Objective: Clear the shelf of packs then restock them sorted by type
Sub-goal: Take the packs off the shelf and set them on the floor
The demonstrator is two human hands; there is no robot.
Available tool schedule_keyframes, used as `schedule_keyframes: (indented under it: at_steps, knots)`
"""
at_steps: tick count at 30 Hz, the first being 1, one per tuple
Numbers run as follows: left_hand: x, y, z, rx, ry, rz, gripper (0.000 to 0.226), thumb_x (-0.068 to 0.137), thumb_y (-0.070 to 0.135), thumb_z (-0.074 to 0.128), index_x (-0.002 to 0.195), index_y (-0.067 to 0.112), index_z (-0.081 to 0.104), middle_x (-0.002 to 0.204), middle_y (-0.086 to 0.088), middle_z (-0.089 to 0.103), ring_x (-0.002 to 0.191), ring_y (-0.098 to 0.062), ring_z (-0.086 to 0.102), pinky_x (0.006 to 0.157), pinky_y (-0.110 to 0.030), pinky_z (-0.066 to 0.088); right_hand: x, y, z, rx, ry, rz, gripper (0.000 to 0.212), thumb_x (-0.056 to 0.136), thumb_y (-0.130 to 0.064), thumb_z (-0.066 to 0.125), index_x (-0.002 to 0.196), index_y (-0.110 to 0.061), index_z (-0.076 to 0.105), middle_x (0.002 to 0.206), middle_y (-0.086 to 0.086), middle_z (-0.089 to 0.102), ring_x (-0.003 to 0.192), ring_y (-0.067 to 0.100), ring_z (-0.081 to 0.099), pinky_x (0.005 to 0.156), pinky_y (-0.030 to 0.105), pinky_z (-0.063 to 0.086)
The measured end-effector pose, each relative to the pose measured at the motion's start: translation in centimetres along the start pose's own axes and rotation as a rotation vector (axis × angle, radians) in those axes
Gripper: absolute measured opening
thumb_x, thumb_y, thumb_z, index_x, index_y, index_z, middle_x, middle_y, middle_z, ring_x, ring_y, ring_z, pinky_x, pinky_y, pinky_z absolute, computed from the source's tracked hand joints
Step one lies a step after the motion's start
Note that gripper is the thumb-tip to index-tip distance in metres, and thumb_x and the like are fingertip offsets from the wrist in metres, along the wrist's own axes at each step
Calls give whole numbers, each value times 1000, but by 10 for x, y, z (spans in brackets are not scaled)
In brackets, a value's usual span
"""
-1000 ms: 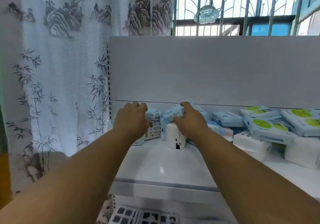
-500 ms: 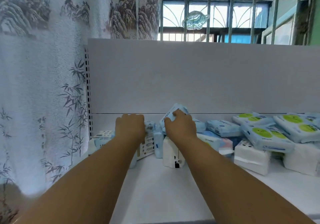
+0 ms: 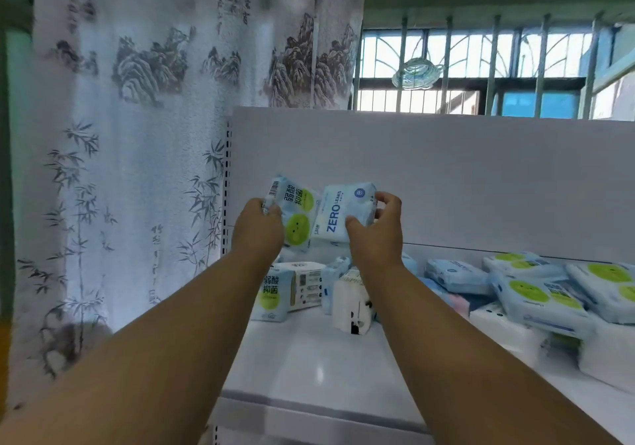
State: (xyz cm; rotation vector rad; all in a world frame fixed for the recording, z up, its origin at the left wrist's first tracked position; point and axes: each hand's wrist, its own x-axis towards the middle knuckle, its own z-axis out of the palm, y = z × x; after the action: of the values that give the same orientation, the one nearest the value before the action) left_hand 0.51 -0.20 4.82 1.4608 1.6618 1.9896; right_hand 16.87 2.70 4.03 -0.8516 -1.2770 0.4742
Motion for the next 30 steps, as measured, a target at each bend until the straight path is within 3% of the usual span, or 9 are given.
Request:
schedule_keyframes:
  at_steps: [3, 5, 9, 12, 16, 21, 24, 28, 30]
  knots:
    - [-28, 11, -28, -57, 75, -77, 17, 101, 30, 45, 108, 21, 57, 106, -4, 62, 95, -23, 59, 82, -37, 50, -20, -10, -4, 234, -147, 128, 62, 87, -6, 67, 135, -27, 34, 110, -1, 59, 87, 12, 67, 66, 29, 59]
    - [-54, 15, -49, -44, 125, -106, 17, 101, 30, 44, 110, 21, 56, 106, -4, 62, 96, -23, 60, 84, -38, 52, -36, -15, -5, 303, -260, 203, 70, 86, -6, 67, 142, -26, 30, 113, 2, 60, 90, 16, 68, 70, 32, 60]
    - [-124, 20, -98, 19, 302, -175, 19, 103, 28, 41, 111, 18, 55, 102, -2, 61, 84, -14, 58, 62, -27, 46, -88, -28, 1, 420, -491, 295, 49, 80, -3, 66, 127, -11, 52, 113, 11, 67, 90, 24, 71, 71, 42, 62]
    - [-186, 23, -143, 119, 424, -267, 17, 105, 28, 41, 114, 20, 52, 99, 1, 59, 81, -8, 55, 54, -23, 44, -144, -46, 5, 433, -679, 352, 28, 85, -2, 65, 111, -10, 59, 106, 10, 69, 87, 25, 71, 67, 39, 62]
    - [-271, 31, -220, 271, 578, -347, 18, 104, 25, 41, 111, 15, 54, 102, -3, 63, 83, -15, 58, 57, -24, 44, -234, -77, 9, 460, -917, 378, 41, 83, -5, 70, 122, -8, 56, 114, 11, 67, 95, 27, 69, 79, 50, 60]
    - [-387, 41, -308, 406, 756, -423, 20, 104, 25, 41, 112, 16, 57, 103, -1, 62, 86, -18, 56, 58, -25, 37, -362, -129, -2, 567, -1134, 470, 45, 86, -1, 68, 125, -10, 48, 108, 5, 65, 85, 21, 70, 60, 33, 61]
    - [-463, 38, -366, 473, 835, -492, 19, 103, 23, 41, 112, 16, 57, 102, -2, 61, 89, -21, 56, 62, -27, 38, -452, -151, -5, 586, -1234, 546, 45, 86, -1, 67, 125, -12, 48, 112, 10, 66, 90, 27, 71, 70, 49, 61]
    - [-565, 22, -434, 503, 907, -653, 18, 102, 26, 41, 108, 19, 56, 103, -2, 62, 90, -22, 58, 71, -30, 47, -569, -167, -18, 544, -1386, 632, 41, 87, -6, 65, 119, -22, 46, 113, 7, 64, 94, 26, 70, 74, 51, 60]
    - [-608, 7, -456, 458, 950, -704, 19, 102, 24, 41, 111, 17, 57, 99, -1, 62, 84, -18, 59, 67, -28, 47, -617, -166, -23, 527, -1440, 717, 43, 85, -5, 65, 119, -23, 46, 112, 7, 65, 95, 28, 70, 74, 54, 60]
